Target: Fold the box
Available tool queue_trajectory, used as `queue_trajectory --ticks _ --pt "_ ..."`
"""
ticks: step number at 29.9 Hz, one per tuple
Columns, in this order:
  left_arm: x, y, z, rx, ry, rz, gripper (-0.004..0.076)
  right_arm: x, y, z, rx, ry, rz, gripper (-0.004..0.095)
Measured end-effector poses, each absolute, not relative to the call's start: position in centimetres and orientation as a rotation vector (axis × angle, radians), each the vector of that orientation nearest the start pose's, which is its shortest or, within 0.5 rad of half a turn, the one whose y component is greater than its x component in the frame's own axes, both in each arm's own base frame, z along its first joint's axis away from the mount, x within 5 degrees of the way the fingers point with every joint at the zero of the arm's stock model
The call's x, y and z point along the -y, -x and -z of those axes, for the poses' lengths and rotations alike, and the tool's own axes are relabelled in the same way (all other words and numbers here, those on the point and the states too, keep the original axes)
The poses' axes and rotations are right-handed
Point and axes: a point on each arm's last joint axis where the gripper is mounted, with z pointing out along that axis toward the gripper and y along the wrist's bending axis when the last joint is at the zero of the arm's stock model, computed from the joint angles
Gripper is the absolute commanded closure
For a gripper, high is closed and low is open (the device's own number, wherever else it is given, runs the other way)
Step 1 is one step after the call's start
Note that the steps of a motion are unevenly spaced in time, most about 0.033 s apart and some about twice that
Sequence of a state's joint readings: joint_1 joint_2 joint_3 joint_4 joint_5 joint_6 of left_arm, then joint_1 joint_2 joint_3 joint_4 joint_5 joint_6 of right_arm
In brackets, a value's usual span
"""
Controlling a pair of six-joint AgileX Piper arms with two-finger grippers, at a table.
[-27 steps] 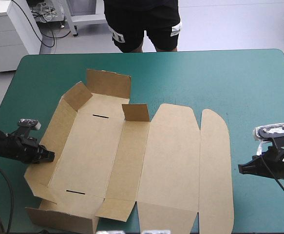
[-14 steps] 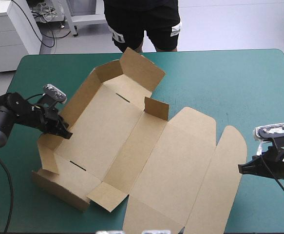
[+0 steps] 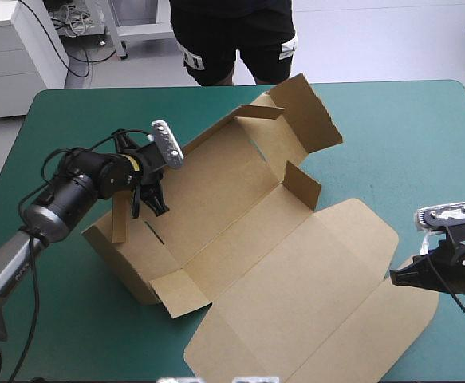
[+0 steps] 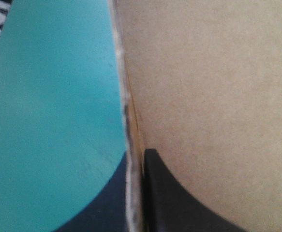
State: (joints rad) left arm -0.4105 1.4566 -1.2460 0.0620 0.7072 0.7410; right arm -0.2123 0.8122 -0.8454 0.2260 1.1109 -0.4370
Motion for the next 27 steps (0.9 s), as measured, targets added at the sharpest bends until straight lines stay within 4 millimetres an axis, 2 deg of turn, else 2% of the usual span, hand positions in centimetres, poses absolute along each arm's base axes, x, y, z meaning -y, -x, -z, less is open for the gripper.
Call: queue_trajectory --ticks 5,11,20,27 --pt "16.3 -29.1 -32.9 -1.81 -1.465 -0.331 0.0732 0.9 -13.0 -33.2 -2.515 0.234 -0.04 0.0821" --pt "20.0 -28.4 -33.1 -1.611 -1.527 -0.439 0.0732 0.9 -13.0 -33.2 -2.522 0.233 -0.045 0.0821" --pt "21.9 -28.6 -33.1 -1.436 -1.553 -0.607 0.0732 0.9 -12.9 -33.1 -2.528 0.233 -0.048 0.0821" --pt "23.9 -27.1 -33.4 -1.323 -1.603 -0.598 0.0732 0.9 -12.9 -33.1 -2.528 0.234 -0.048 0.0821"
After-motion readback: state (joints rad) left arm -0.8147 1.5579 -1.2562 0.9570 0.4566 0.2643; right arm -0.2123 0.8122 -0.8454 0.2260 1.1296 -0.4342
